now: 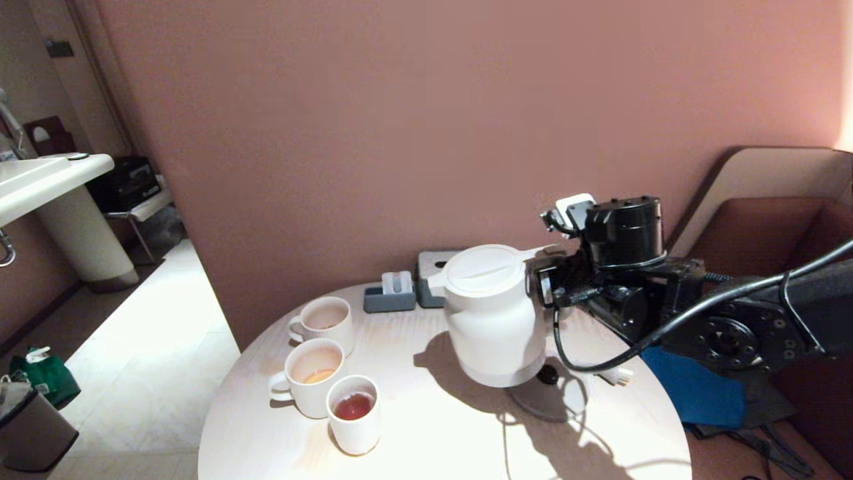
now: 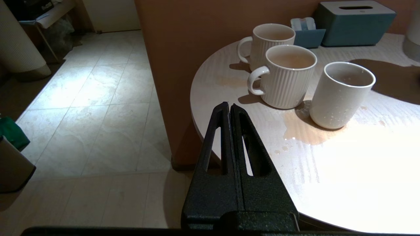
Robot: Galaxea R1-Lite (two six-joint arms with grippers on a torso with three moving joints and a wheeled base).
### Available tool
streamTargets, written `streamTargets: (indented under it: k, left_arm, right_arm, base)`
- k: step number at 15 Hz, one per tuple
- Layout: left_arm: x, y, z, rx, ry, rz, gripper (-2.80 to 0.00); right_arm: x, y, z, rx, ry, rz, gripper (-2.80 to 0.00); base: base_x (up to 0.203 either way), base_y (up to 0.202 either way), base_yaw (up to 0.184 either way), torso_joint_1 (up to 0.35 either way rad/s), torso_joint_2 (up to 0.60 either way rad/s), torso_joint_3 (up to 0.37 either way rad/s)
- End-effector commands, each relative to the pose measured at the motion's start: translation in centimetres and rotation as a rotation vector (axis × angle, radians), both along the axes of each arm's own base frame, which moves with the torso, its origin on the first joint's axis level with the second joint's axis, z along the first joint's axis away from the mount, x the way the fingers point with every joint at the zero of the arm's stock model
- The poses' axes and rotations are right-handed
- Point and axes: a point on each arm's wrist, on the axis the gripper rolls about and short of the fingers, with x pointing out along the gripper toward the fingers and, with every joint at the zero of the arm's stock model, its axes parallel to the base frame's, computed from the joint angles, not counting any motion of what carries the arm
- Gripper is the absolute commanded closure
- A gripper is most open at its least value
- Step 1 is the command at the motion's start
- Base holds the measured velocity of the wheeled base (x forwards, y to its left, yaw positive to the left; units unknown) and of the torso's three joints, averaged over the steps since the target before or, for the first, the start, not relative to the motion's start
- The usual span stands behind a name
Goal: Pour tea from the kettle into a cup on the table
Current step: Put down the kettle on the table
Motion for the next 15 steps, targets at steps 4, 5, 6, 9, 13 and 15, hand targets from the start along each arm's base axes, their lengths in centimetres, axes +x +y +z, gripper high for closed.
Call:
streamTargets:
  k: [4,5,6,9,13,15]
  left_arm:
    - [0.0,0.0,0.0,0.000,0.001,0.000,0.00]
    - [0.0,0.0,0.0,0.000,0.001,-0.001,0.00]
    - [0.0,0.0,0.0,0.000,0.001,0.000,0.00]
    - [0.0,0.0,0.0,0.000,0.001,0.000,0.00]
    - [0.0,0.0,0.0,0.000,0.001,0.000,0.00]
    - [0.0,0.0,0.0,0.000,0.001,0.000,0.00]
  right_arm:
    - [-0.1,-4.7,-1.6,0.060,0.031,-0.086,0.00]
    - [-0.2,-5.6,-2.2,0.072,0.030,-0.092,0.00]
    - [-0.4,-6.4,-2.9,0.082,0.036,-0.087,0.00]
    - [-0.7,-9.1,-4.4,0.117,0.018,-0.106,0.00]
    - [-1.5,-11.6,-6.3,0.170,-0.006,-0.097,0.00]
    - [-1.3,-12.0,-7.6,0.194,-0.001,-0.120,0.00]
  base:
    - [0.000,0.000,0.000,0.000,0.00,0.000]
    - [0.000,0.000,0.000,0.000,0.00,0.000]
    - [0.000,0.000,0.000,0.000,0.00,0.000]
    - [0.000,0.000,0.000,0.000,0.00,0.000]
    - [0.000,0.000,0.000,0.000,0.00,0.000]
    - [0.000,0.000,0.000,0.000,0.00,0.000]
